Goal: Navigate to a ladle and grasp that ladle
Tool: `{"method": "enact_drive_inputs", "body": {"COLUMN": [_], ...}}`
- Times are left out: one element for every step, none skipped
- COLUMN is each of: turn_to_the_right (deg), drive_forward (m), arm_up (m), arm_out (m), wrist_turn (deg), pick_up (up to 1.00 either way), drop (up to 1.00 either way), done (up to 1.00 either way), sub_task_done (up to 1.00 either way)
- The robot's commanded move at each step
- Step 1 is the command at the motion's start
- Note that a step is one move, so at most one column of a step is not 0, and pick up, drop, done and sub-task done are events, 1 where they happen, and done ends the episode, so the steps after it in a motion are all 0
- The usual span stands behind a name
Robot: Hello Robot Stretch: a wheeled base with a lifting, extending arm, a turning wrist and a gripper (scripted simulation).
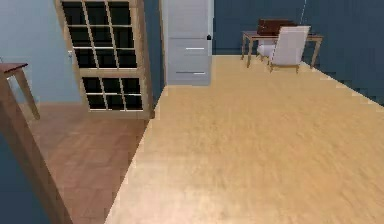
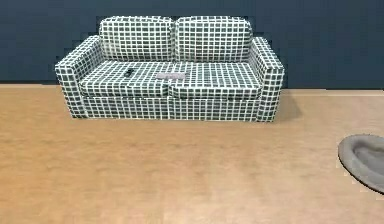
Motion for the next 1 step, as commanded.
{"method": "enact_drive_inputs", "body": {"turn_to_the_right": [0.0], "drive_forward": [0.80], "arm_up": [0.00], "arm_out": [0.00], "wrist_turn": [0.0], "pick_up": [0.00], "drop": [0.00], "done": [0.00], "sub_task_done": [0.00]}}
